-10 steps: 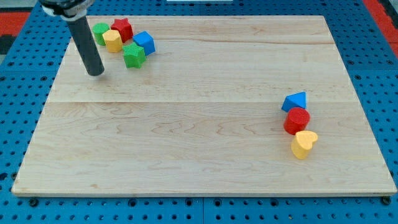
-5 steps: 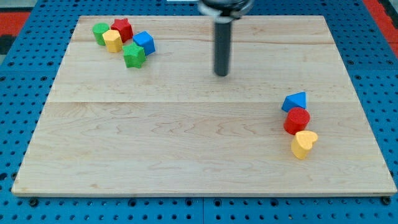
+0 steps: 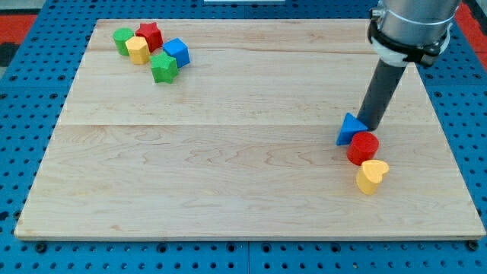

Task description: Move the blue triangle to the up side of red circle

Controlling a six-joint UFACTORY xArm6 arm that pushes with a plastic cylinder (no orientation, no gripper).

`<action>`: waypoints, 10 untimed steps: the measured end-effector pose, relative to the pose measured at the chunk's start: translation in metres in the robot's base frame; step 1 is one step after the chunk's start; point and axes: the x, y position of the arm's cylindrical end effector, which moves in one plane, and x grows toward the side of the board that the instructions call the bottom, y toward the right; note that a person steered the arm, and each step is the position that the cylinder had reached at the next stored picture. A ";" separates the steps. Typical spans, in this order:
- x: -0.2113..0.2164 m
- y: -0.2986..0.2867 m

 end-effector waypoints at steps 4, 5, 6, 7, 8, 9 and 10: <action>0.066 -0.134; 0.030 -0.194; -0.021 -0.139; -0.013 -0.101; 0.005 -0.073; -0.022 -0.035; -0.074 -0.043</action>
